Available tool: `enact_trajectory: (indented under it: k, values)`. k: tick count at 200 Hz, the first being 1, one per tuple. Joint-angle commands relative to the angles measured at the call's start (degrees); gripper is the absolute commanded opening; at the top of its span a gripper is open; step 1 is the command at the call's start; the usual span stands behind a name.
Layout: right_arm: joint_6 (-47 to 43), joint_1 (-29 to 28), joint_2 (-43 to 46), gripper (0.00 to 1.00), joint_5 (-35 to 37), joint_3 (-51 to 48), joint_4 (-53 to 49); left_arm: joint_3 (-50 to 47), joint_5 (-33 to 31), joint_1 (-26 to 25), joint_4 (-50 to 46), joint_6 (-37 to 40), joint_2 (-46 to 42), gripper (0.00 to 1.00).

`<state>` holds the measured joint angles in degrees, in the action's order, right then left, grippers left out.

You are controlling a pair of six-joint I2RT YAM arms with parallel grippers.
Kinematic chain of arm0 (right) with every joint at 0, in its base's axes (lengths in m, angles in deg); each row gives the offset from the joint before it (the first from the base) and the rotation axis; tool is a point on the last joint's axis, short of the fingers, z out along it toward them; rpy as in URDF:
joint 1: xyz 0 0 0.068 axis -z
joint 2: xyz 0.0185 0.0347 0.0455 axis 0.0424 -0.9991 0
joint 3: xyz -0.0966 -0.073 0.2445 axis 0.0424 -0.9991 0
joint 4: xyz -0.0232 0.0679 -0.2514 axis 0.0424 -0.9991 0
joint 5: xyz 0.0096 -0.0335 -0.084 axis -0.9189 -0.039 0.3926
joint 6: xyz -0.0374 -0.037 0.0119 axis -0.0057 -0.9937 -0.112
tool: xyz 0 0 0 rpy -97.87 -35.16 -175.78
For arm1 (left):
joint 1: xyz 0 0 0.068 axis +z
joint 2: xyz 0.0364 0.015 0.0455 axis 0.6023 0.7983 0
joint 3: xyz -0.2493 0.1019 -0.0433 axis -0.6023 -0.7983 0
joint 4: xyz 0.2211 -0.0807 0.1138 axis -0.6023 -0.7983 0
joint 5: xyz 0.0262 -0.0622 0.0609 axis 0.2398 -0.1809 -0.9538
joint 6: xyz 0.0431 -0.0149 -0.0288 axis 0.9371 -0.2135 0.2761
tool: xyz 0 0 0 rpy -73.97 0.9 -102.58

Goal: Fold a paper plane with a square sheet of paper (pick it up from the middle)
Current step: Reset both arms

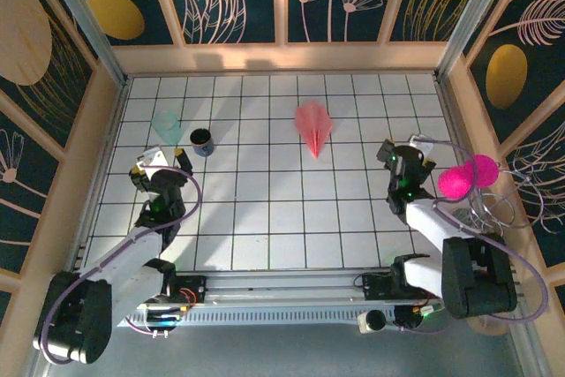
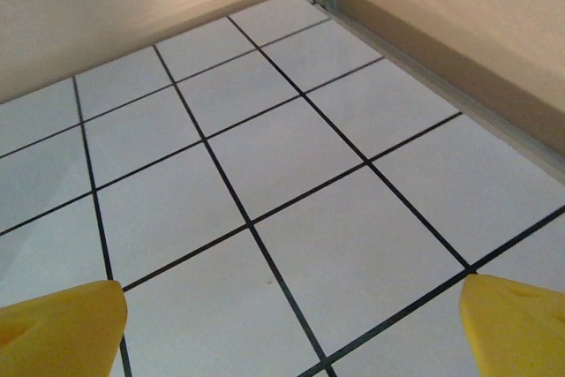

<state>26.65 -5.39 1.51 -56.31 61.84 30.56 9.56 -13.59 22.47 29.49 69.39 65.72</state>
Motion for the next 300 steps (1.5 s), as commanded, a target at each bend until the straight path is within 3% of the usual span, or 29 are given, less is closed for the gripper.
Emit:
enact_trajectory:
  k: [1,40,54,76,101,143,174,213,244,300]
  values:
    - [-6.3,0.5,1.3,0.97,-1.6,-3.2,13.3,-1.1,5.4,2.2,10.3,3.4,2.8,0.99]
    - [-8.5,1.4,-2.4,0.97,-1.6,-6.0,18.7,-2.0,15.2,7.3,20.8,3.5,10.9,0.99]
    - [-8.8,1.9,-4.1,0.97,-2.9,-8.4,25.2,-3.1,18.7,8.6,26.1,3.6,14.1,0.99]
    - [-8.9,3.9,-5.8,0.98,-10.7,-14.4,40.6,-2.7,24.0,10.6,29.6,3.7,17.1,0.99]
    - [-9.2,6.0,-7.1,0.98,-16.0,-14.6,43.2,-2.1,27.7,12.5,31.0,5.3,18.7,0.99]
    - [-11.8,6.1,-9.1,0.98,-17.1,-13.6,44.6,-2.1,32.9,16.4,35.9,5.2,21.8,0.99]
    - [-13.1,7.8,-15.1,0.98,-18.8,-12.9,51.3,-2.9,34.2,17.6,45.3,4.7,29.5,0.99]
    - [-12.9,8.5,-23.5,0.99,-21.1,-12.0,57.4,-2.5,34.1,17.6,46.3,4.7,31.6,0.99]
    - [-12.7,8.6,-23.1,0.99,-20.9,-9.5,51.5,-1.3,33.1,17.5,43.9,4.9,31.6,0.99]
    - [-12.7,8.7,-23.2,0.99,-21.0,-9.5,51.7,-3.5,36.0,17.4,48.0,5.9,31.5,0.99]
